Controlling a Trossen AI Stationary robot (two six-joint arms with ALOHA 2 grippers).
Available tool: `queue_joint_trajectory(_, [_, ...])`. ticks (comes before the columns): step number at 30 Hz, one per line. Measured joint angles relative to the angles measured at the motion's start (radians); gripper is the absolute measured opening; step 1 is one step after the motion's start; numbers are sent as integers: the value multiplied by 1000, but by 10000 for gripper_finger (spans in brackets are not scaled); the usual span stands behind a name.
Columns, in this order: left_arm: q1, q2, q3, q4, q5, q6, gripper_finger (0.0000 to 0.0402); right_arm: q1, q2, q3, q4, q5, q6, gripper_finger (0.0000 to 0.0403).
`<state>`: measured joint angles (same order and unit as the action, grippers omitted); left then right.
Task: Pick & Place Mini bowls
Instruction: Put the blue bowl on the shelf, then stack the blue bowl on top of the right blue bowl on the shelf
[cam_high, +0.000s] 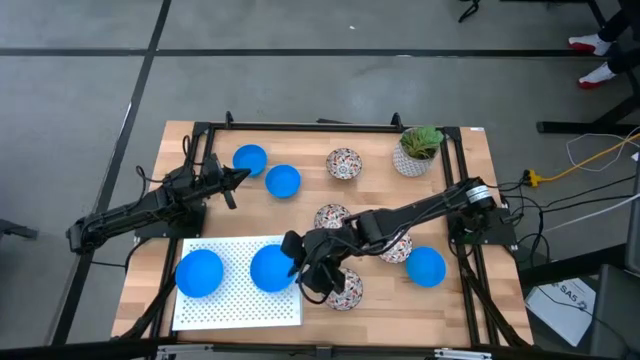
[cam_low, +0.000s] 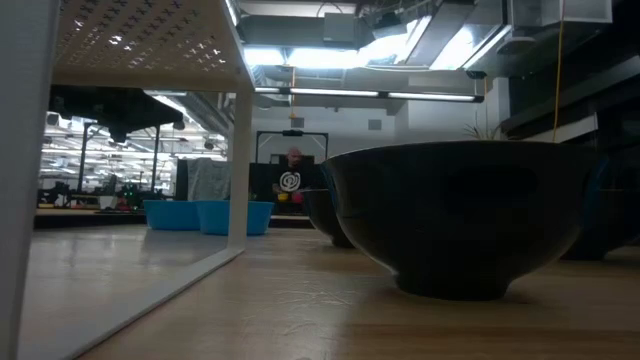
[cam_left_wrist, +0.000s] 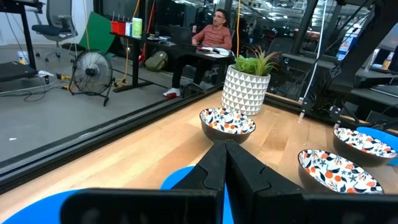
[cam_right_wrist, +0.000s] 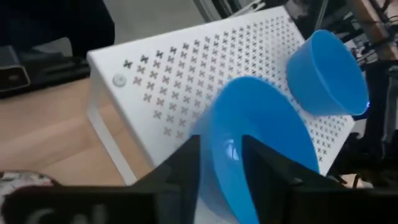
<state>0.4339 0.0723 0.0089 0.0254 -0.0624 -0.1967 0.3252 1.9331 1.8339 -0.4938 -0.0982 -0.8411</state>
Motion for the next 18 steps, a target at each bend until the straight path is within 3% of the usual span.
queue_joint_trajectory(4, [0,0,0,0,0,0,2,3,-5,4,4,31,-5,173])
queue_joint_trajectory(8, [0,0,0,0,0,0,2,20,-25,103,-163,158,37,202])
queue_joint_trajectory(13, [0,0,0,0,1,0,2,36,-39,311,-429,148,265,213])
queue_joint_trajectory(18, [0,0,0,-1,2,0,2,42,-36,381,-579,131,556,213])
